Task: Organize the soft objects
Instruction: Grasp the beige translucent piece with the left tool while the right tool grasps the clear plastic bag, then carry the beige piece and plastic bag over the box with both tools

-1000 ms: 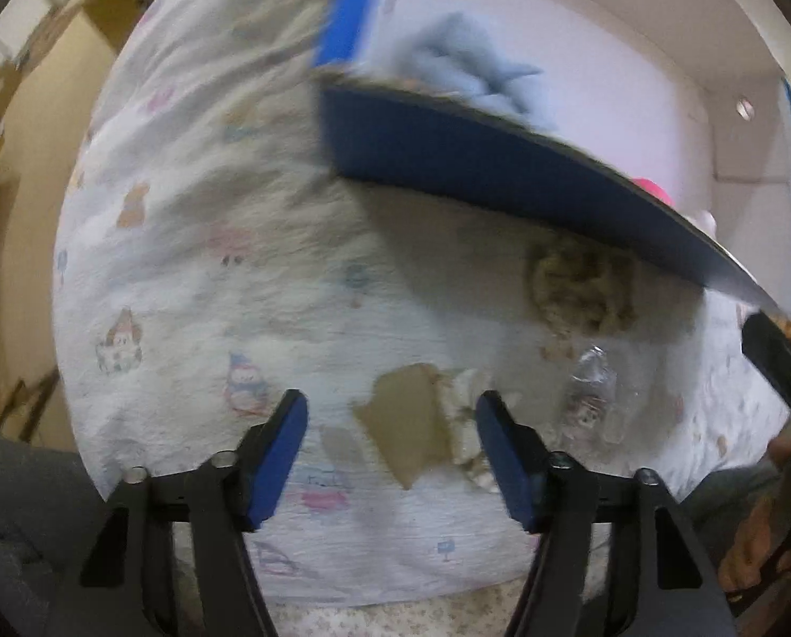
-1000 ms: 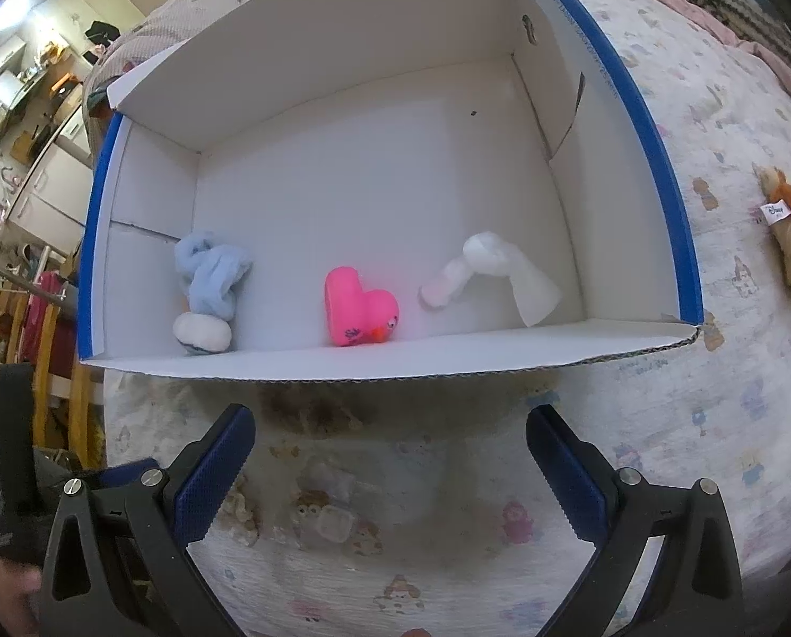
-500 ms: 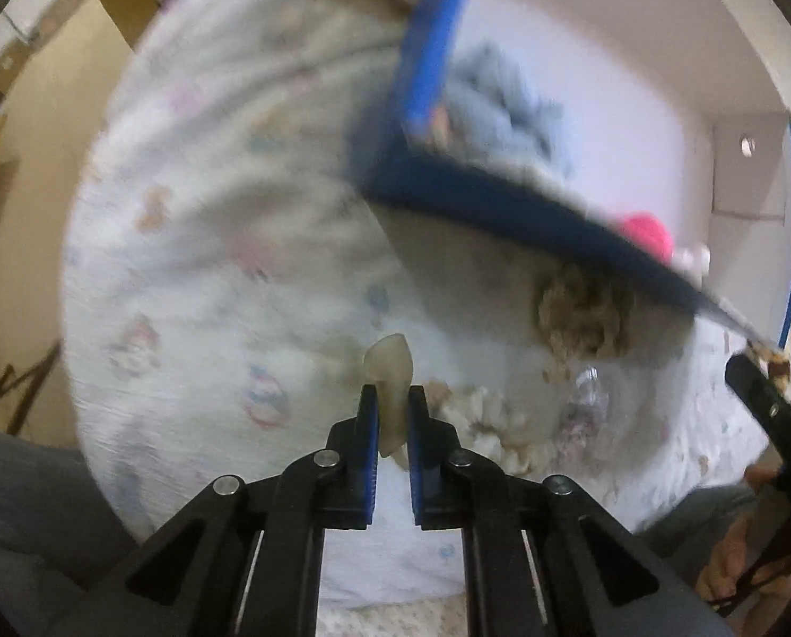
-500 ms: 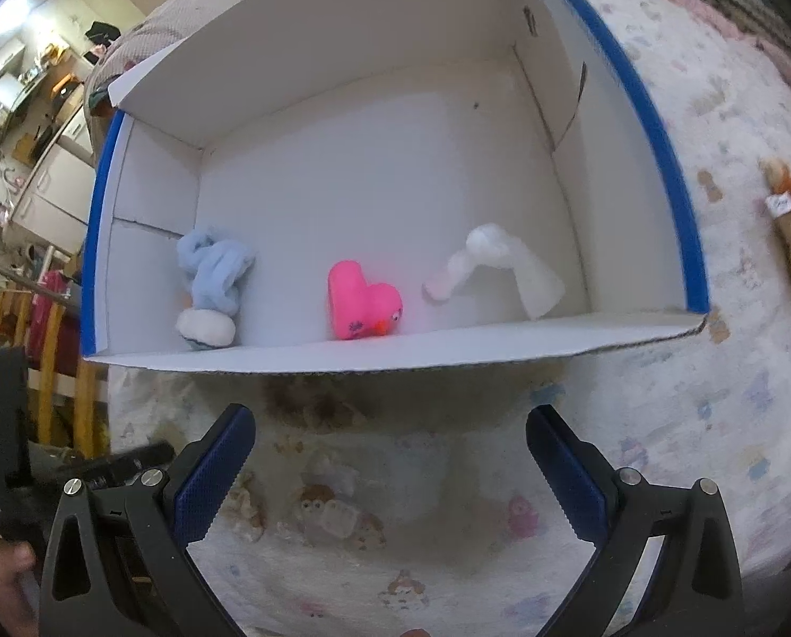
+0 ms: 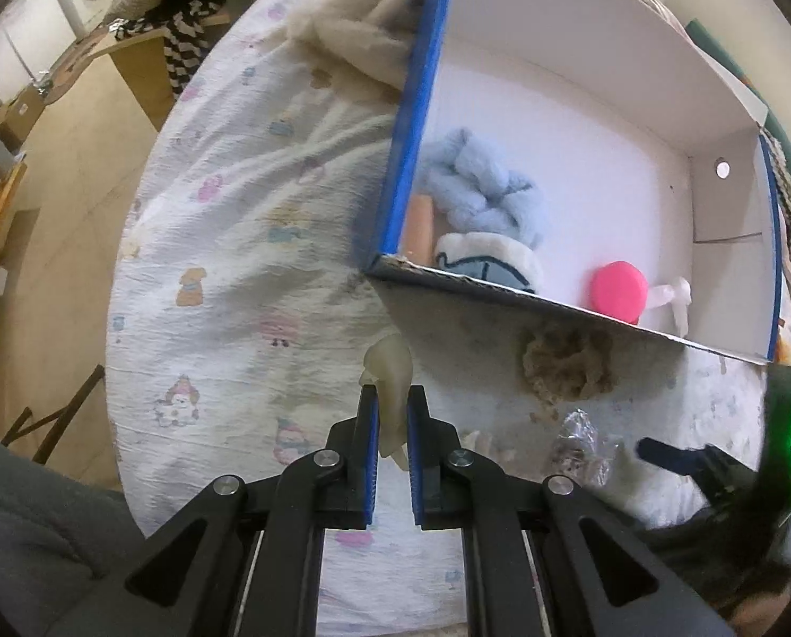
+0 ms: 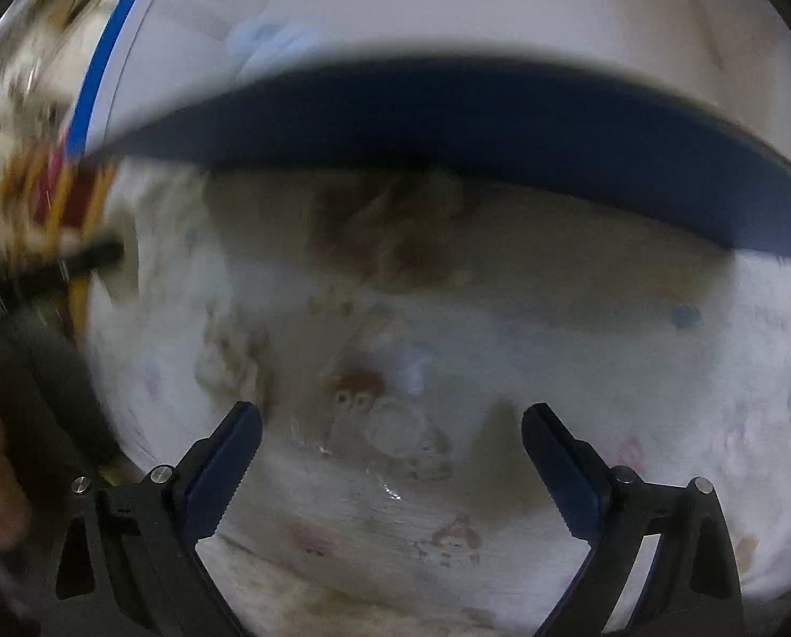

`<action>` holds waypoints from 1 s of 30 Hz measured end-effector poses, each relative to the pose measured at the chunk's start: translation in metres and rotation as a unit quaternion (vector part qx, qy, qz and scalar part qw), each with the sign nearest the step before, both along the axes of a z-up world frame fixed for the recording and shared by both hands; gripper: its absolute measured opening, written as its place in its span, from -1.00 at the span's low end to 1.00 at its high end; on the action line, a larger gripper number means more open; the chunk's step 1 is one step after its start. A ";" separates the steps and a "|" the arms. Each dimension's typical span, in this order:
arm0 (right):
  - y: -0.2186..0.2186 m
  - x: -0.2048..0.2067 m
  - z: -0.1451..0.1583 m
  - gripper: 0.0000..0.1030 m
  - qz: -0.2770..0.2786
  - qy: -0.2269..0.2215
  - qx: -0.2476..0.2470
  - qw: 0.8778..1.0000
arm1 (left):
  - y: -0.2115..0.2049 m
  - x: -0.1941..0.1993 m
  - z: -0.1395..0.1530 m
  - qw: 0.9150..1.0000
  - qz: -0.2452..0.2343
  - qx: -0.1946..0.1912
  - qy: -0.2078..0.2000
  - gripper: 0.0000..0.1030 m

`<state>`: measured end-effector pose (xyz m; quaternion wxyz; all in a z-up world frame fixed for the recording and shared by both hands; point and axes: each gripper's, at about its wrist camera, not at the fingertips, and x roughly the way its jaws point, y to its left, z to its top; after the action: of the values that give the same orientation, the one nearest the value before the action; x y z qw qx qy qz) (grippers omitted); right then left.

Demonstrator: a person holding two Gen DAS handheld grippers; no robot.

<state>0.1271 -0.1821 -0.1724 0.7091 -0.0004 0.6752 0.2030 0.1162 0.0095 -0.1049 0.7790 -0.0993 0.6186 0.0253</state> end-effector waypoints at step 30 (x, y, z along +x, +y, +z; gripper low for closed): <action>-0.049 -0.056 0.143 -0.29 -0.018 -0.240 0.068 0.968 | -0.003 -0.020 0.053 0.995 -0.010 0.009 -0.098 -0.83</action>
<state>0.0710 -0.2308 -0.0298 0.8525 0.0117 0.4696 0.2295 0.0961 0.0061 -0.0523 0.8369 -0.0877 0.5401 0.0134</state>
